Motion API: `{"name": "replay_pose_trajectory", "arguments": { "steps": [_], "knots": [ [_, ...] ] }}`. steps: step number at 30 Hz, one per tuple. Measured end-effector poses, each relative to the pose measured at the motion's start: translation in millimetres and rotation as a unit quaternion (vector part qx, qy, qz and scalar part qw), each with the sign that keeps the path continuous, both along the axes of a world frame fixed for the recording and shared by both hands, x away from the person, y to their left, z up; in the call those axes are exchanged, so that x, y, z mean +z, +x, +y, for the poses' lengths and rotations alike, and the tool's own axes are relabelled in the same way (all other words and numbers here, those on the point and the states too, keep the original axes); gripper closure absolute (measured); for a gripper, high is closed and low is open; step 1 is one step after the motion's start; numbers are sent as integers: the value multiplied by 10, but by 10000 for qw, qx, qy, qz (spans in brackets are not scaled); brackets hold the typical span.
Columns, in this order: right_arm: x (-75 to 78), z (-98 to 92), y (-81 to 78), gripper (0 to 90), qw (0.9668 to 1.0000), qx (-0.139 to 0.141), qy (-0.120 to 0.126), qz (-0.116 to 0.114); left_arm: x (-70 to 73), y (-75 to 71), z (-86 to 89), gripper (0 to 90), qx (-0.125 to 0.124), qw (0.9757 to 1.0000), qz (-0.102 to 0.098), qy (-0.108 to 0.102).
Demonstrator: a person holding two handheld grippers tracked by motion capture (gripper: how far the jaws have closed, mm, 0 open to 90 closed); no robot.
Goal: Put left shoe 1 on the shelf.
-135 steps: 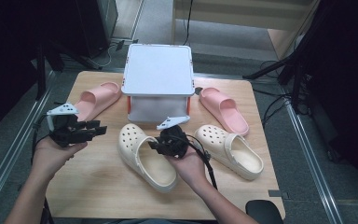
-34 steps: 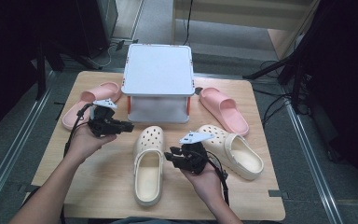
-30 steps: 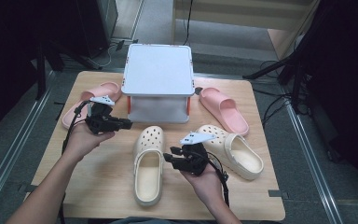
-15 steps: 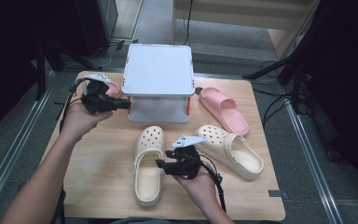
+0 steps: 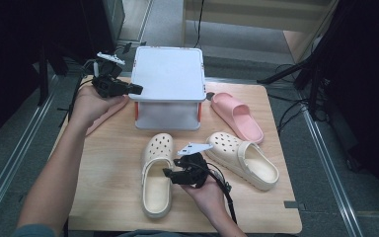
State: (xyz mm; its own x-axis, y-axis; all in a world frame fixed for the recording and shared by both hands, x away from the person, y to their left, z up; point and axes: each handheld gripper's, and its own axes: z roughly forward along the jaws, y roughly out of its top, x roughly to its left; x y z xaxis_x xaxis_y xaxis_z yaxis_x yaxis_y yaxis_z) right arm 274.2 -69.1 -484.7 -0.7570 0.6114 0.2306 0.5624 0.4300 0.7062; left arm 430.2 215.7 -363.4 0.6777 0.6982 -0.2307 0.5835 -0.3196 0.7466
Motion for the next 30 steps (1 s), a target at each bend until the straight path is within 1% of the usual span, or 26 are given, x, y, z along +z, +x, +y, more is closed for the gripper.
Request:
{"name": "replay_pose_trajectory", "arguments": {
  "steps": [1, 2, 3, 4, 5, 6, 8, 9, 11, 12, 13, 14, 16, 18, 19, 20, 21, 22, 24, 27, 30],
  "knots": [
    [-7, 14, 10, 470, 10000, -3, -8, 4, -14, 19, -3, 860, 17, 10000, 29, -29],
    [-15, 30, 16, 471, 10000, -7, -31, -14, -21, 33, -8, 859, 24, 10000, 33, 4],
    [-20, 58, 24, 478, 9999, -58, -113, -88, -27, 37, -10, 860, -8, 10000, 34, -1],
    [-20, 58, 24, 478, 9999, -58, -113, -88, -34, 38, -11, 860, -30, 10000, 19, 12],
    [-22, 67, 36, 483, 9999, -104, -121, -63, -47, 40, -18, 859, -34, 10000, 18, 47],
    [-38, 89, 62, 488, 9998, -188, -104, 19, -59, 41, -22, 857, -28, 9999, 0, 108],
    [-50, 103, 74, 486, 9997, -219, -117, 36, -90, 50, -24, 857, 24, 9999, 5, 121],
    [-61, 120, 89, 487, 9994, -300, -168, 6, -120, 55, -24, 858, 35, 9999, 17, 143],
    [-65, 122, 99, 487, 9994, -327, -144, 19, -134, 60, -24, 857, 22, 9999, 42, 141],
    [-69, 126, 104, 488, 9992, -368, -143, 15, -147, 62, -27, 857, 33, 9998, 35, 174],
    [-71, 132, 106, 490, 9991, -398, -148, 22, -155, 65, -23, 857, 34, 9999, 25, 143],
    [-67, 145, 105, 498, 9989, -448, -147, 39, -161, 71, -20, 857, 38, 9999, 19, 143],
    [-65, 148, 106, 506, 9988, -464, -160, 29, -165, 74, -24, 857, 41, 9999, -2, 158],
    [-59, 146, 111, 521, 9985, -523, -134, 109, -168, 75, -23, 855, 44, 9998, -24, 178],
    [-56, 135, 118, 540, 9982, -558, -107, 165, -172, 78, -20, 854, 57, 9998, -32, 170],
    [-56, 135, 118, 540, 9982, -558, -107, 165, -172, 78, -20, 856, 57, 9998, -32, 170],
    [-42, 126, 113, 588, 9980, -594, -132, 145, -173, 79, -19, 856, 65, 9998, -32, 162],
    [-42, 126, 113, 588, 9980, -594, -132, 145, -177, 79, -21, 856, 81, 9998, -48, 151],
    [-26, 113, 107, 645, 9977, -658, -159, 66, -180, 78, -23, 855, 78, 9998, -67, 153],
    [-11, 95, 118, 693, 9971, -722, -229, -10, -184, 73, -24, 851, 76, 9998, -87, 144],
    [19, 90, 132, 750, 9961, -786, -368, -133, -185, 67, -23, 850, 84, 9998, -96, 152]
  ]
}}
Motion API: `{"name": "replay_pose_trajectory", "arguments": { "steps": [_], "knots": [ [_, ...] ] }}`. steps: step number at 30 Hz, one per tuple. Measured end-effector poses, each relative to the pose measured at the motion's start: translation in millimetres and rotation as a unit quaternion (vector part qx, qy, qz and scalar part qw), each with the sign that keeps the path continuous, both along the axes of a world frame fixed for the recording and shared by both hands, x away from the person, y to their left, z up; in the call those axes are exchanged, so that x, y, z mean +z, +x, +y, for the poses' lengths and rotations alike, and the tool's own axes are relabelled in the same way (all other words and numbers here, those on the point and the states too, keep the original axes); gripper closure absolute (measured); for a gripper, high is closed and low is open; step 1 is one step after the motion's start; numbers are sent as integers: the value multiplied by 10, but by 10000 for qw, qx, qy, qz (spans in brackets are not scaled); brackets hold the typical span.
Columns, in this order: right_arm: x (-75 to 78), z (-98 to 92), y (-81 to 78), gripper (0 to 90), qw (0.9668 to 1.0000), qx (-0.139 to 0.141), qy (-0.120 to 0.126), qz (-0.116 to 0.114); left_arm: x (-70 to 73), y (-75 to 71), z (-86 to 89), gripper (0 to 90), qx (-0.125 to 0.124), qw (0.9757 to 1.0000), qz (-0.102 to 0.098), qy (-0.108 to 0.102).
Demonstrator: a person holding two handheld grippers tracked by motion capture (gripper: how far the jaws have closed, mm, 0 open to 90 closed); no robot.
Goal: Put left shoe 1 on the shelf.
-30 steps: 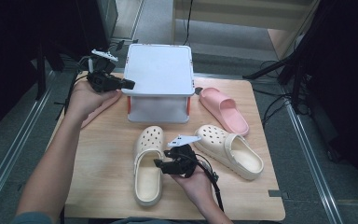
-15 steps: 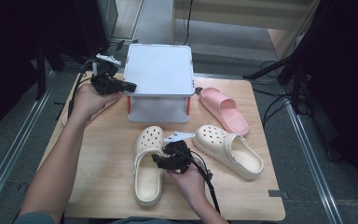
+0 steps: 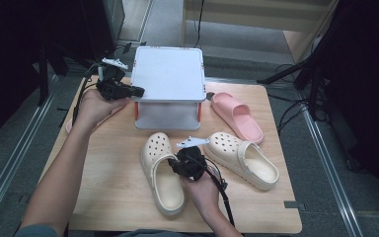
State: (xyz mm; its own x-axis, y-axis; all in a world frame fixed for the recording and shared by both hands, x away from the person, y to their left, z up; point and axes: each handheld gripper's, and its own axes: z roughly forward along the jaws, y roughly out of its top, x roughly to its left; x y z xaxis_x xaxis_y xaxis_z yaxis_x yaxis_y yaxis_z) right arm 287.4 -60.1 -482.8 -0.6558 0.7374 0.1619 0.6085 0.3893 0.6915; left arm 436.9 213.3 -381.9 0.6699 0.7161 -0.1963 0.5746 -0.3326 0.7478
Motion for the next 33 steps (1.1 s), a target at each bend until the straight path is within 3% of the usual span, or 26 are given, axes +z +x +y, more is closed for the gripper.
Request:
{"name": "replay_pose_trajectory", "arguments": {
  "steps": [4, 10, 16, 17, 21, 27, 33],
  "knots": [
    [30, 22, 49, 765, 10000, -6, -36, -57, 0, -2, -2, 849, 5, 10000, -3, 8],
    [135, 58, 252, 769, 9992, -214, 331, 8, 1, -6, -4, 849, 7, 10000, -8, 26],
    [211, 238, 637, 767, 9987, -393, 270, -169, -6, -8, 1, 857, 22, 10000, -23, 5],
    [211, 238, 637, 767, 9987, -393, 270, -169, -7, -8, -1, 857, 21, 10000, -28, 2],
    [231, 356, 878, 766, 9973, -667, 152, -259, -9, -9, -1, 858, 16, 10000, -41, -3],
    [187, 457, 1046, 764, 9946, -984, 204, -272, -14, -6, 6, 858, -3, 10000, -40, -20],
    [132, 538, 1095, 762, 9919, -1212, 212, -329, -15, -4, 9, 858, -3, 10000, -35, -35]
  ]
}}
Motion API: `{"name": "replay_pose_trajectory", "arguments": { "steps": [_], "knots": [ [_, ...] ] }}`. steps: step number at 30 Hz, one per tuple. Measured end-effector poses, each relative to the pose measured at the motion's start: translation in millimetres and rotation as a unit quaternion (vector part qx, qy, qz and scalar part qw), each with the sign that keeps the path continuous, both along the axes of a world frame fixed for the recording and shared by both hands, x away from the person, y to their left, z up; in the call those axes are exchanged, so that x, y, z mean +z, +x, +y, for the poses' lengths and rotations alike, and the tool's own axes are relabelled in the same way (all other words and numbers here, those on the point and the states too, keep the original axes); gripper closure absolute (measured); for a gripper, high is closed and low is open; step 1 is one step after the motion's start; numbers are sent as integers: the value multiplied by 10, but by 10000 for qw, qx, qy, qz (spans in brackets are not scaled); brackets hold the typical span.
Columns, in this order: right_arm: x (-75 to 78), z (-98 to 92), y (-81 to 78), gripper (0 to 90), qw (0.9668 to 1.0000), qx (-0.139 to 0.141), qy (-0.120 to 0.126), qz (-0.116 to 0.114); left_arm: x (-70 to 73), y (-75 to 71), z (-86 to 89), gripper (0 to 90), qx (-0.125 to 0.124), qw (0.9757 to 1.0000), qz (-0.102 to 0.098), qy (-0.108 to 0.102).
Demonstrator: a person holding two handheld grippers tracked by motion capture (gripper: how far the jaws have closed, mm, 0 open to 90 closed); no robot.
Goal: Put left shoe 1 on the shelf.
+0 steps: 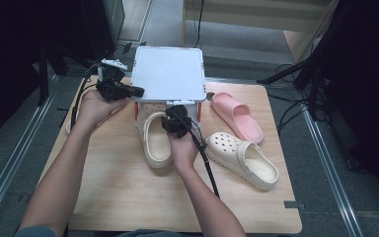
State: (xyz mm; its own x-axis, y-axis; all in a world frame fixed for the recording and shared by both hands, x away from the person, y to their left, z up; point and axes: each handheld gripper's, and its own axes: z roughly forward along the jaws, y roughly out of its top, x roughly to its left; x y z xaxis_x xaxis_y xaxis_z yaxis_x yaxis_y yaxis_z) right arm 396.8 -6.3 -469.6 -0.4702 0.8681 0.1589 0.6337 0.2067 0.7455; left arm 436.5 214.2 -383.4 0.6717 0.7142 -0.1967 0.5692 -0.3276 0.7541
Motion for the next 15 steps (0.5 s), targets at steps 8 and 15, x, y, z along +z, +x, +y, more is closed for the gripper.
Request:
{"name": "replay_pose_trajectory", "arguments": {
  "steps": [8, 15],
  "knots": [
    [-58, 123, 24, 729, 9997, -235, -41, -100, -4, -1, 1, 858, -14, 10000, -5, -13],
    [-61, 74, -22, 680, 9999, -83, 142, -9, -4, -1, 4, 862, 11, 10000, 20, -31]
  ]
}}
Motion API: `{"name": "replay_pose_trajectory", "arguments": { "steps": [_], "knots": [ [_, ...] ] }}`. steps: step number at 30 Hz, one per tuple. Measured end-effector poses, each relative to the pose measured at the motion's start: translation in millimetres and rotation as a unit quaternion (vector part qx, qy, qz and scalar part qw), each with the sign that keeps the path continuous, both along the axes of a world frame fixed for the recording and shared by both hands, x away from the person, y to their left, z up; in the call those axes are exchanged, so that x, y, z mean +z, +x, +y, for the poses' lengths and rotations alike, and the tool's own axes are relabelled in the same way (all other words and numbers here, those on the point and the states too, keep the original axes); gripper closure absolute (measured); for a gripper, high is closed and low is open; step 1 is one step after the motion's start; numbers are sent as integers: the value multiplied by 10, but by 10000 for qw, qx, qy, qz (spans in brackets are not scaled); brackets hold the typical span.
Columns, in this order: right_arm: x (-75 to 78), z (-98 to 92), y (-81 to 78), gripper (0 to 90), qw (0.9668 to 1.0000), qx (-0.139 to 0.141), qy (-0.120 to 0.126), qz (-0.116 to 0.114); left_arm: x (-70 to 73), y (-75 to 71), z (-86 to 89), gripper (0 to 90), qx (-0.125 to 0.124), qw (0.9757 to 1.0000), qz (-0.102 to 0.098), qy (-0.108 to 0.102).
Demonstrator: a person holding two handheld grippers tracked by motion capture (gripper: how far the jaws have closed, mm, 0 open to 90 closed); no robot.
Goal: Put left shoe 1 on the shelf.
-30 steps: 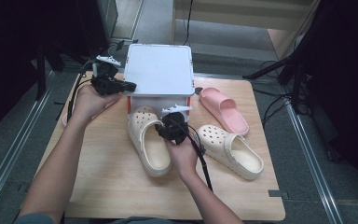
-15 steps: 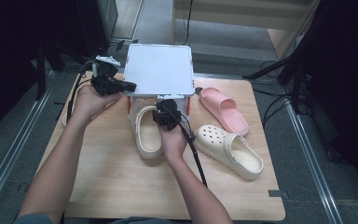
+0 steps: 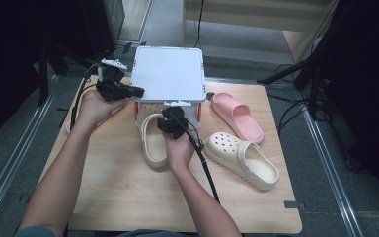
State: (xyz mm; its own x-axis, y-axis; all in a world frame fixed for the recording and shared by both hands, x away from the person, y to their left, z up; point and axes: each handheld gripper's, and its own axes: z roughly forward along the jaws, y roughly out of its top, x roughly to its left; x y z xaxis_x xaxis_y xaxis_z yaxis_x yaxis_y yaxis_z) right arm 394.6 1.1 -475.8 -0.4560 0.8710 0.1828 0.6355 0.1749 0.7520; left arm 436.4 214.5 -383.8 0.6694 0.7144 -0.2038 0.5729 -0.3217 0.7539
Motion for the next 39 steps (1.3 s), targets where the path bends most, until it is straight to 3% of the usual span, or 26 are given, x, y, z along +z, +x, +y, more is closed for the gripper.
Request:
{"name": "replay_pose_trajectory", "arguments": {
  "steps": [2, 13, 18, 26, 32, 33, 34, 36, 37, 39],
  "knots": [
    [27, -44, -48, 650, 9999, 56, 95, -25, 0, 1, 0, 866, 16, 10000, 3, 1],
    [142, -253, -332, 634, 9992, 392, 25, -122, -1, -4, -2, 866, 32, 10000, 10, -3],
    [186, -366, -509, 705, 9976, 681, 116, -97, -4, -2, 2, 866, 24, 10000, 19, -24],
    [37, -362, -802, 899, 9908, 1335, 159, 125, -3, -9, -2, 866, 55, 10000, -7, 1],
    [-100, -359, -1014, 900, 9854, 1663, 205, 291, -4, -11, -5, 866, 53, 10000, -11, 5],
    [-145, -361, -1076, 900, 9819, 1862, 216, 274, -3, -14, -8, 866, 67, 10000, -25, 21],
    [-145, -361, -1076, 900, 9819, 1862, 216, 274, -3, -14, -8, 867, 67, 10000, -25, 21],
    [-201, -355, -1142, 900, 9798, 1991, 56, 189, -1, -16, -12, 867, 65, 10000, -29, 32],
    [-269, -353, -1169, 900, 9778, 2082, 18, 251, -1, -16, -13, 867, 63, 10000, -34, 32],
    [-298, -352, -1175, 900, 9778, 2077, -31, 263, -1, -17, -13, 867, 70, 10000, -25, 28]
  ]
}}
